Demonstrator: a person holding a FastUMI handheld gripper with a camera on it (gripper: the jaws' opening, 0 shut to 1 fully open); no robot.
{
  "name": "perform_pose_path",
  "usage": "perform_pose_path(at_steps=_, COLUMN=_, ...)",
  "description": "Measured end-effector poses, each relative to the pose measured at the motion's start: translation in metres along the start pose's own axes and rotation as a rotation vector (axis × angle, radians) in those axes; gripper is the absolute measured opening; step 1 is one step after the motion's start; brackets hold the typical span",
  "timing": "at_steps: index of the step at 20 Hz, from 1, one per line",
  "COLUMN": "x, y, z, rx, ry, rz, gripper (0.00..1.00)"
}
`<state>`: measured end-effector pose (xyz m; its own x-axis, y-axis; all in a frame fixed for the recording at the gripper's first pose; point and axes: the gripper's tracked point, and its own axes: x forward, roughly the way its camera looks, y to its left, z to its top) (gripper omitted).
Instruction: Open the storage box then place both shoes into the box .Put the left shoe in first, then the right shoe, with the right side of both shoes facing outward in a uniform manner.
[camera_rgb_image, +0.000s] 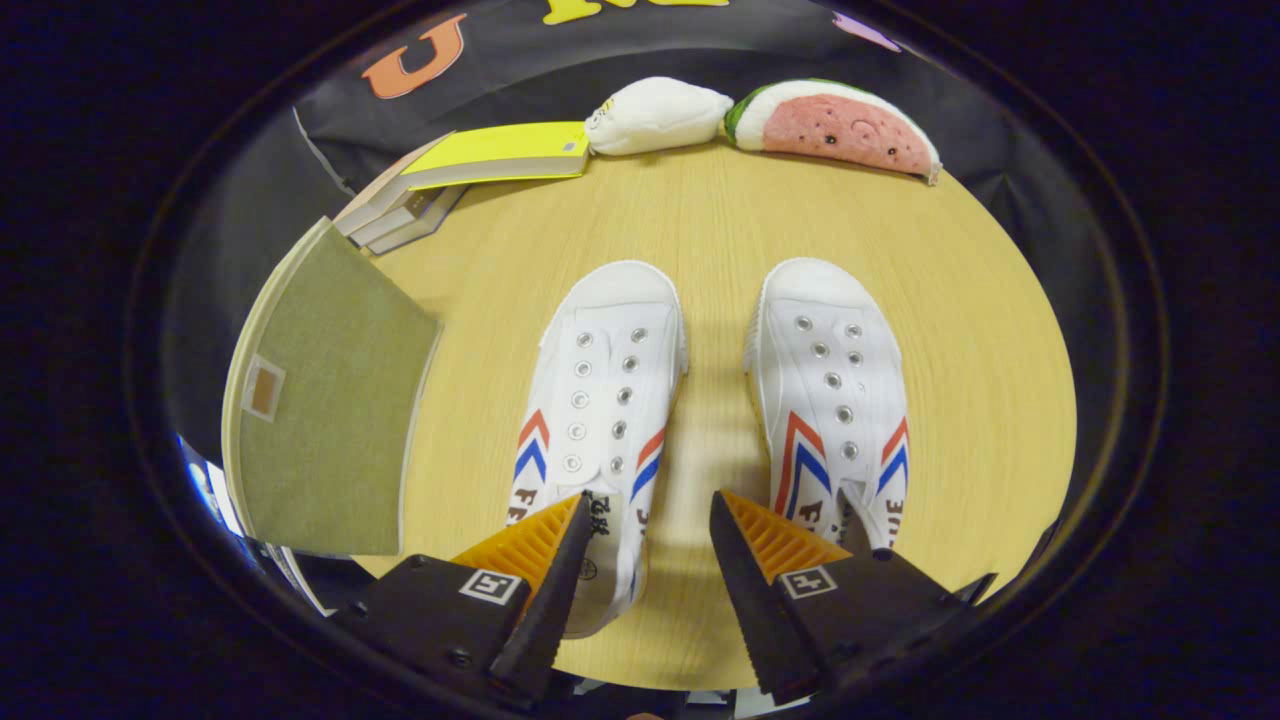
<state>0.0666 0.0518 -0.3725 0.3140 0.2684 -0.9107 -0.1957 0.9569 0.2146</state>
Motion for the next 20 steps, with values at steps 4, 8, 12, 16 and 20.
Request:
perform_pose_path(at_steps=4, x=0.006, y=0.003, z=0.006, rx=-0.011, ry=0.072, rz=0.057, gripper=0.55)
perform_pose_path(at_steps=8, x=0.003, y=0.010, z=0.006, rx=0.013, ry=0.104, rz=0.119, gripper=0.16)
perform_pose_path(at_steps=12, x=-0.012, y=0.024, z=-0.004, rx=0.073, ry=0.110, rz=0.179, gripper=0.06)
perform_pose_path(at_steps=16, x=-0.057, y=0.049, z=-0.011, rx=0.111, ry=0.067, rz=0.228, gripper=0.06)
perform_pose_path(at_steps=20, x=-0.136, y=0.089, z=0.000, rx=0.107, ry=-0.056, rz=0.245, gripper=0.05)
